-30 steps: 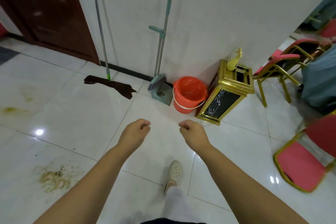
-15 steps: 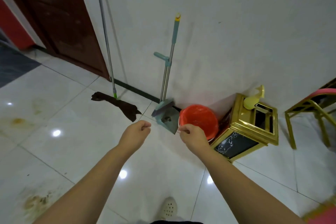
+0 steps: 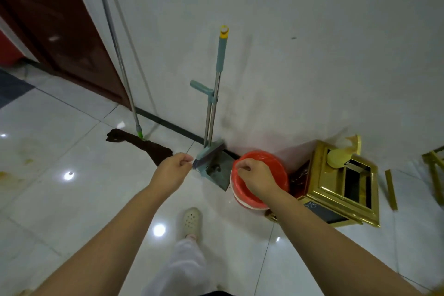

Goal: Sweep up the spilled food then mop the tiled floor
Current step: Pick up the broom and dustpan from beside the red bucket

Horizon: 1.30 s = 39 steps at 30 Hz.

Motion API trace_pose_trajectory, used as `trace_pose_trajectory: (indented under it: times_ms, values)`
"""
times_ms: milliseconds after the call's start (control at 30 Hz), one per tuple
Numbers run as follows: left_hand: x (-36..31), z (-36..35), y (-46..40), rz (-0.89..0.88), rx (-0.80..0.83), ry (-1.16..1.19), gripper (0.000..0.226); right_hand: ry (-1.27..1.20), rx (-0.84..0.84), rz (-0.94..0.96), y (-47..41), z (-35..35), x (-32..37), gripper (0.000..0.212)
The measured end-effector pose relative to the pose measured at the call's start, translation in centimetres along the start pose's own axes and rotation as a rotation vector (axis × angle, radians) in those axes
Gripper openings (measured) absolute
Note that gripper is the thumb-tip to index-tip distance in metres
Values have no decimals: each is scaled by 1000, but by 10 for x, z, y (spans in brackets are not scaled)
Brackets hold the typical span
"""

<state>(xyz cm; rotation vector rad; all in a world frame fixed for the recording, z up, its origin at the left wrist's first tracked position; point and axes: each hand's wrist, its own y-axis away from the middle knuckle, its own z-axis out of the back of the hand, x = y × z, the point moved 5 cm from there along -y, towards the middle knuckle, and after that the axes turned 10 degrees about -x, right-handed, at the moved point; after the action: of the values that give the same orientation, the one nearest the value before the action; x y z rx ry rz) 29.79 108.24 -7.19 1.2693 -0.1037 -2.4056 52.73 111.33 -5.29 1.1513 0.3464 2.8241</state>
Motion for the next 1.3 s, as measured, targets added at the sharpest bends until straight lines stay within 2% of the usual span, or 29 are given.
trace_pose_trajectory:
  times_ms: [233,333,467,667,767,867,967,1100,1233,1300]
  values:
    - [-46,-11,-135,-65,6,27,16,-34,-70,-83,-114,12,40,25]
    - [-64,-12,-191,-88,59,-5,26,-107,-73,-145,-165,7,62,25]
    - [-81,-15,-257,-171,106,-155,41,-263,-110,-279,-225,-2,86,24]
    - [-96,-40,-334,-471,190,-433,50,-322,-117,-420,-281,-13,100,25]
    - [-91,-50,-363,-574,226,-678,57,-371,-110,-504,-300,-19,101,24]
    - [-83,-51,-377,-662,223,-867,58,-388,-100,-553,-311,-28,102,19]
    - [-79,-50,-383,-697,220,-926,52,-431,-54,-582,-316,-38,104,15]
    - [-71,-48,-380,-705,302,-918,37,-423,28,-585,-323,-53,115,10]
    - [-59,-43,-367,-728,366,-918,35,-131,147,-361,-323,-61,134,20]
    - [-53,-39,-358,-703,391,-865,32,-180,189,-322,-319,-63,137,28]
